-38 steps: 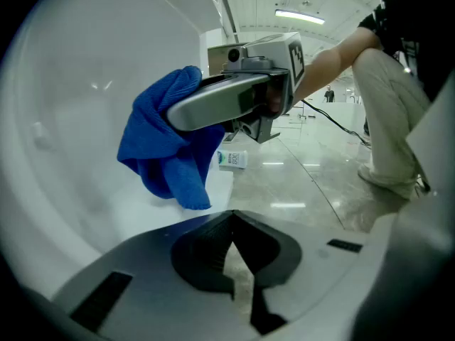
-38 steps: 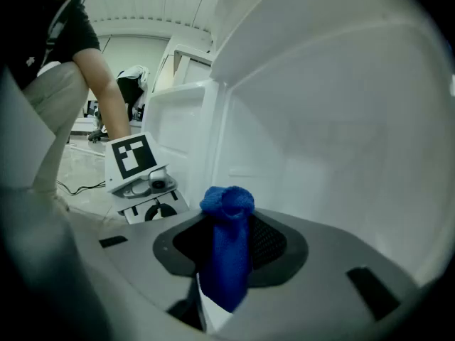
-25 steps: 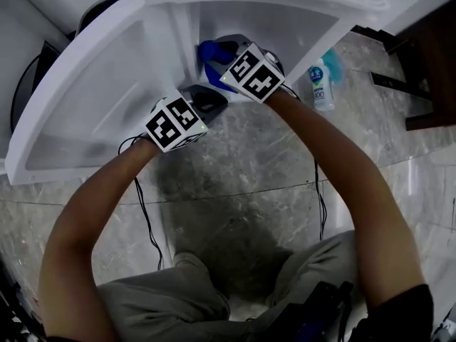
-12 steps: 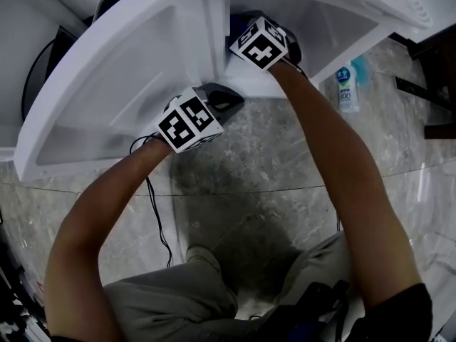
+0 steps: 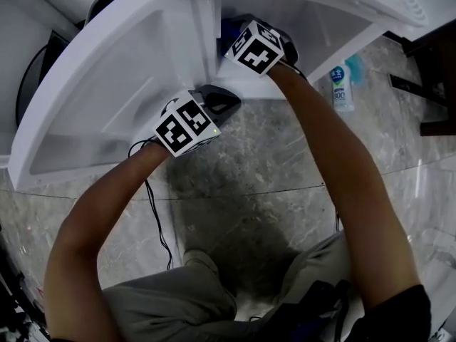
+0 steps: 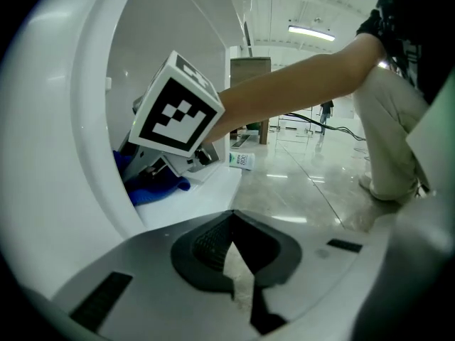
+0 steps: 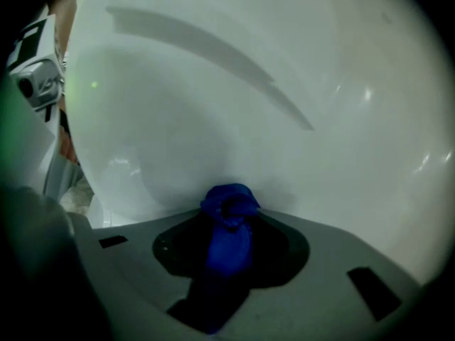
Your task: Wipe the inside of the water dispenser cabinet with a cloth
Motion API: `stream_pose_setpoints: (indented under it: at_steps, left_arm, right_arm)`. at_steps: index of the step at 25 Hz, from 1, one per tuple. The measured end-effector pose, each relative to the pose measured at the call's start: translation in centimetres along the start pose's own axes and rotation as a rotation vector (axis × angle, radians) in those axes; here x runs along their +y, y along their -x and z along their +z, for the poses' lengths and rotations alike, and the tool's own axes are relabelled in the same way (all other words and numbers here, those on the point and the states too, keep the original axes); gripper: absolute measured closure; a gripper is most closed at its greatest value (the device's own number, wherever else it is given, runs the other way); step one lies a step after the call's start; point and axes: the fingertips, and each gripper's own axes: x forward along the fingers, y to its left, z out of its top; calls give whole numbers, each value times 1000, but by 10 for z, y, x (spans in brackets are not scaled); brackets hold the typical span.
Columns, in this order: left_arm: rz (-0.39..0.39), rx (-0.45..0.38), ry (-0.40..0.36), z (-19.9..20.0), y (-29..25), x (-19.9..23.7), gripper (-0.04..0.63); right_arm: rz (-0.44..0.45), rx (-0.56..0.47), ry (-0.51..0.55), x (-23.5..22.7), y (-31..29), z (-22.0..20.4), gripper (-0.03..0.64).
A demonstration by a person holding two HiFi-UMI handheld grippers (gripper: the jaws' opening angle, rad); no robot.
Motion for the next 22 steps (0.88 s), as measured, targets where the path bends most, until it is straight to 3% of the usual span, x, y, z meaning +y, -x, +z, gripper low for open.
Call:
stream_pose_setpoints:
  at_steps: [4, 7, 10, 12, 15, 18, 22]
  left_arm:
    - [12, 5, 6, -3, 7, 2, 589]
    - [14, 3, 10, -2, 7, 2, 589]
    - [-1, 5, -5, 1, 1, -2, 589]
    - [-13, 7, -10, 3, -5, -6, 589]
    - [-45, 23, -32, 3, -14, -19, 589]
    - [-71, 26, -57, 10, -22, -29, 589]
    - [-82, 24, -81, 21, -28, -36, 589]
  right_arm:
    - [-43, 24, -80, -13, -7, 2, 505]
    - [-8, 17, -83, -5, -1, 0, 505]
    - [64, -54, -53, 2, 17, 3, 505]
    - [38, -118, -48, -7, 34, 7, 505]
    - [-78, -272, -102, -38, 73, 28, 505]
    - [-184, -489, -212, -72, 122, 65, 505]
    - [-194, -828, -448, -89, 189, 118, 505]
